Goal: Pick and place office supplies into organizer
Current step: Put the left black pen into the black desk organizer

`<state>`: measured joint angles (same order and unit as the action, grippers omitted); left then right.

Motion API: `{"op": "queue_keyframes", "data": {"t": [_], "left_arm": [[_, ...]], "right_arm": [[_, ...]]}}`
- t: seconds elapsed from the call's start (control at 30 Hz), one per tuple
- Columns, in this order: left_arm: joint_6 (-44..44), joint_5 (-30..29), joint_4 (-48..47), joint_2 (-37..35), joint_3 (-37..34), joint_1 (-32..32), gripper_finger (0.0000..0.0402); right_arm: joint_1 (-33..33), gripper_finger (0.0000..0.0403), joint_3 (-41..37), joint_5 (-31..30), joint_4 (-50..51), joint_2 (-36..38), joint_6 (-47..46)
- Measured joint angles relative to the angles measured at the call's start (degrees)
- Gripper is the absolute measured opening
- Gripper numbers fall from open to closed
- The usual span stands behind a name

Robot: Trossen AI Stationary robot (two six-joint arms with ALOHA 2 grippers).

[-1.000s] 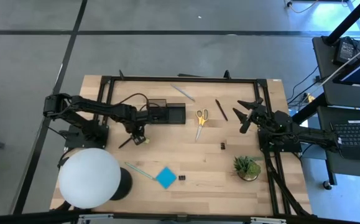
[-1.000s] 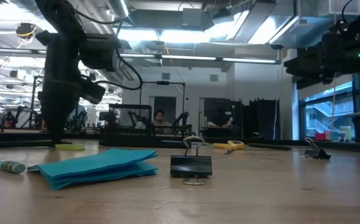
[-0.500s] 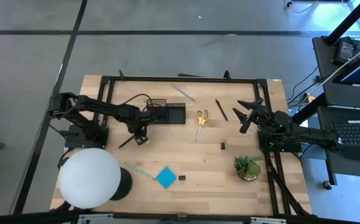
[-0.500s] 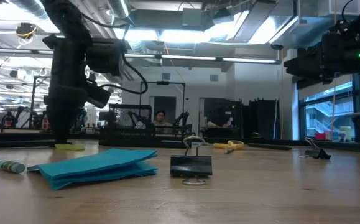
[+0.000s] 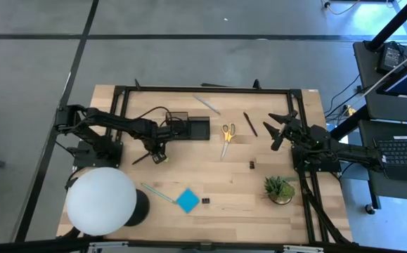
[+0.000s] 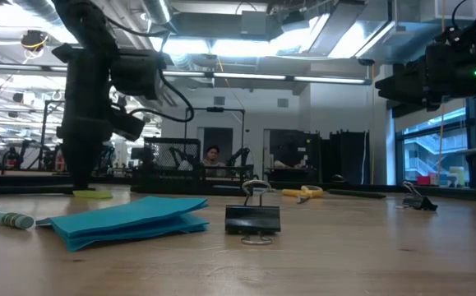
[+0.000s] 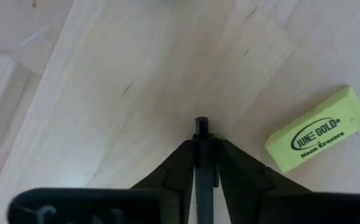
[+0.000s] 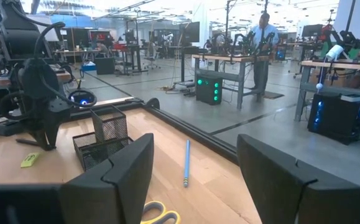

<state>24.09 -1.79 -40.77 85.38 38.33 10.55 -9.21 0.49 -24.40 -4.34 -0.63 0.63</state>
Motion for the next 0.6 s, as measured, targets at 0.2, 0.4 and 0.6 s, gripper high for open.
{"op": "queue_keyframes", "data": {"t": [0.2, 0.4, 0.6], "left_arm": [[-5.2, -2.1, 0.1, 0.0, 0.1, -0.6, 0.0047], [-7.3, -1.9, 0.4, -0.4, 0.1, -1.0, 0.0046], [-8.2, -0.7, 0.3, -3.6, -0.3, -1.0, 0.0044]], "right_arm": [[0.0, 0.0233, 0.0, 0.0, 0.0, 0.0, 0.1], [0.0, 0.0233, 0.0, 0.0, 0.0, 0.0, 0.1], [0.0, 0.0233, 0.0, 0.0, 0.0, 0.0, 0.1]]}}
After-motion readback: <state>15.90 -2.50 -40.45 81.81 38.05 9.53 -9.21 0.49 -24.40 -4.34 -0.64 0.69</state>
